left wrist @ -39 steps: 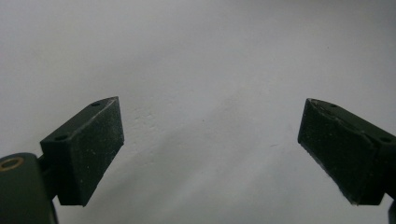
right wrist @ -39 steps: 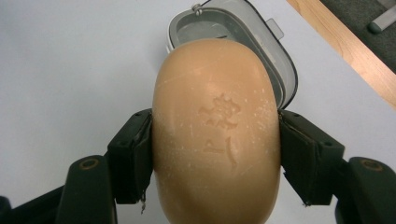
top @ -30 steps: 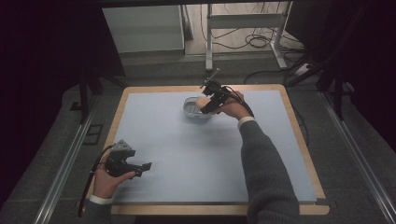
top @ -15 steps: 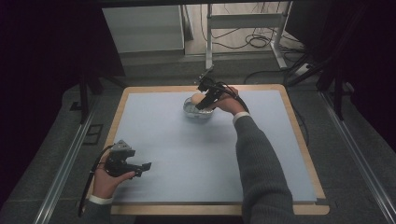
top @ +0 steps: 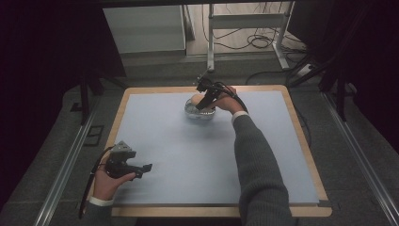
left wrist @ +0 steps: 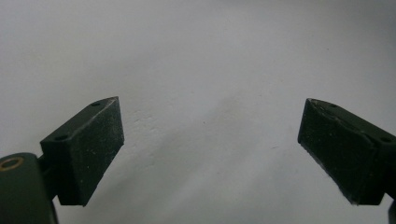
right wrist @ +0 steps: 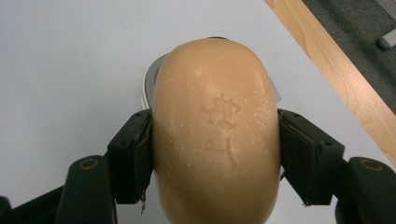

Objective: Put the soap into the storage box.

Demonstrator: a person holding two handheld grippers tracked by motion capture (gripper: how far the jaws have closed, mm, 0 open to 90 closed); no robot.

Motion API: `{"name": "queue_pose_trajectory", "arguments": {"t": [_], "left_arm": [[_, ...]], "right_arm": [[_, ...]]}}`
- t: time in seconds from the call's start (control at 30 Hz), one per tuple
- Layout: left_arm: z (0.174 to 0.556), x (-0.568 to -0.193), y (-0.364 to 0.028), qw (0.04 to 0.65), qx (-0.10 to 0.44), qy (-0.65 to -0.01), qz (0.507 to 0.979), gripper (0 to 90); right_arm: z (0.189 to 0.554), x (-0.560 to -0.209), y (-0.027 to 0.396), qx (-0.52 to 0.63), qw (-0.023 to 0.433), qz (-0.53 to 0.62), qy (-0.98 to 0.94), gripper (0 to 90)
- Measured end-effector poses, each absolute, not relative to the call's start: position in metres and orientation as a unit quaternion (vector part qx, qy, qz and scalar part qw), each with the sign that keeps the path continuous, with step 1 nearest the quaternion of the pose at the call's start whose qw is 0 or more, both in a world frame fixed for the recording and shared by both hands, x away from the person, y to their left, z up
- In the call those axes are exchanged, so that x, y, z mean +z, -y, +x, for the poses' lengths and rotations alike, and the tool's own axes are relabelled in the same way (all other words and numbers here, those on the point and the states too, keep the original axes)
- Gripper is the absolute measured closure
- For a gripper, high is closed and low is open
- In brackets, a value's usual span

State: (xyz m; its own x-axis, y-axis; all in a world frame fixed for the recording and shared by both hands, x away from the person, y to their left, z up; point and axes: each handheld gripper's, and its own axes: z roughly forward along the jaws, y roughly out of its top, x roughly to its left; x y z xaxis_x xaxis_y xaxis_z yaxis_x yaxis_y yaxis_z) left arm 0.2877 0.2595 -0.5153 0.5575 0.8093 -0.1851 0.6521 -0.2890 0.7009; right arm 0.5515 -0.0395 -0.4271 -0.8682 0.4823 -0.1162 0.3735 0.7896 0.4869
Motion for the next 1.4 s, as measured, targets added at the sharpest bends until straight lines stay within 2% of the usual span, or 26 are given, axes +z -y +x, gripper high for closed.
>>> {"name": "queue_pose_trajectory", "arguments": {"t": [0.93,1.4], "left_arm": [[0.288,-0.517,-0.257,0.378,0.1,-0.452,0.802,7.2],[0.289,-0.517,-0.256,0.375,0.099,-0.451,0.804,7.2]], "right_arm": [[0.563,-0.452,0.024,0.194,0.121,0.209,-0.951,31.8],[0.557,-0.439,0.037,0.239,0.118,0.238,-0.934,30.9]]}}
